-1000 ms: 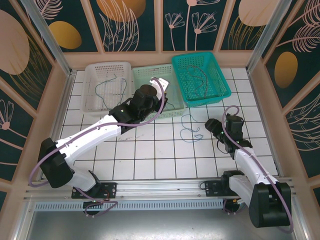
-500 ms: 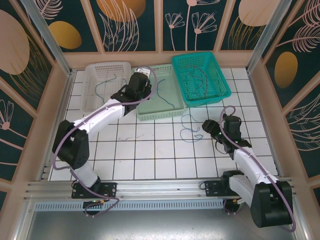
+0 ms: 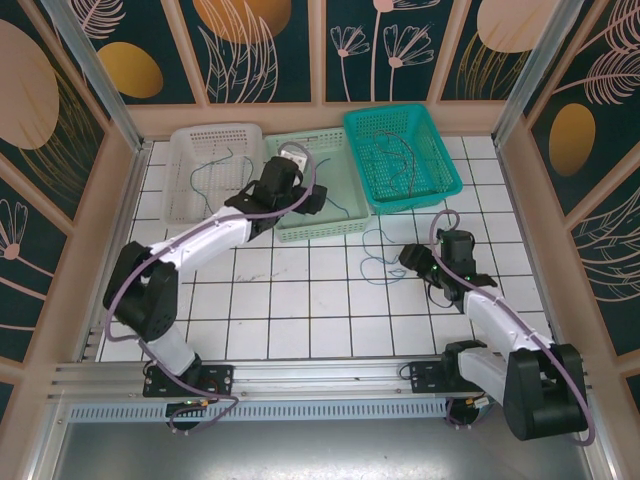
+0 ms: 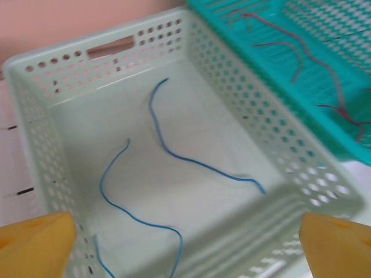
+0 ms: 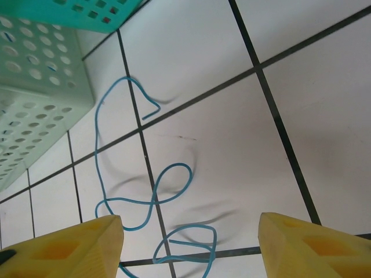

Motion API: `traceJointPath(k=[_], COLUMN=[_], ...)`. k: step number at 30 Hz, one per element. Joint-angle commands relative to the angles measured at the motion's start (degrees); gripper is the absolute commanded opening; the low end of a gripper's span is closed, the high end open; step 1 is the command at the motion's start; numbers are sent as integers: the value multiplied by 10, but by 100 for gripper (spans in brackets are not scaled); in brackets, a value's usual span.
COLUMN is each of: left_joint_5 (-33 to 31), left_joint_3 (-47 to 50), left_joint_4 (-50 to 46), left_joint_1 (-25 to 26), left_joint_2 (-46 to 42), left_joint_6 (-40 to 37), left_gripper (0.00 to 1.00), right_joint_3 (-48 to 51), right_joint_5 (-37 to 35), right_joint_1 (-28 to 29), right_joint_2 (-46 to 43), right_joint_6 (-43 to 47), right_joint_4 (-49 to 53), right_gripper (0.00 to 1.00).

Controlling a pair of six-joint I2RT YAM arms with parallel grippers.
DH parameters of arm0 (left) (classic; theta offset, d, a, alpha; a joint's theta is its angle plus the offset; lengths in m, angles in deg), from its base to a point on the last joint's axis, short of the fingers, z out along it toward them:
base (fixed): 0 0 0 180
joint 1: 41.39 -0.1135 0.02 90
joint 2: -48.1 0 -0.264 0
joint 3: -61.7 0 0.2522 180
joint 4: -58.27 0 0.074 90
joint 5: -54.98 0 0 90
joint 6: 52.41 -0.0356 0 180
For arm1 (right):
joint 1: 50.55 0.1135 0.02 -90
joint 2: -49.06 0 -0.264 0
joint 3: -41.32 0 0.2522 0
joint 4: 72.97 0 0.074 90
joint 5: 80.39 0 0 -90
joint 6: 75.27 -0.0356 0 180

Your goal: Untangle the cables

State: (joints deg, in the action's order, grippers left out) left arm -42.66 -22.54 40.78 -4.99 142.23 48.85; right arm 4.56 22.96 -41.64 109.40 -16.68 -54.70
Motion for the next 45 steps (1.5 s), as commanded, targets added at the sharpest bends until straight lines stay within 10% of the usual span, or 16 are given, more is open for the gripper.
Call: traceJointPath(k=[1,14,35,45], left_joint_5=[58,106,117,99], left_joint_3=[25,49,-105,-106], left_joint_4=[39,-29,-65,-69], left_joint_1=[30,158,163,163], left_joint_2=[-38,74,274,288], left_joint_6=[-63,-156,-150,-166], left_gripper=[99,92,72,35], right_joint_3=[-17,-29,-27,-27], right_joint_5=[-8,-32,-38,-45], right_joint_1=[5,3,1,1], right_joint_2=[13,-3,-27,-35], right_joint_6=[5,-7,-8,-6], right_joint_4=[2,2,17,20], right_gripper=[63,64,64,64])
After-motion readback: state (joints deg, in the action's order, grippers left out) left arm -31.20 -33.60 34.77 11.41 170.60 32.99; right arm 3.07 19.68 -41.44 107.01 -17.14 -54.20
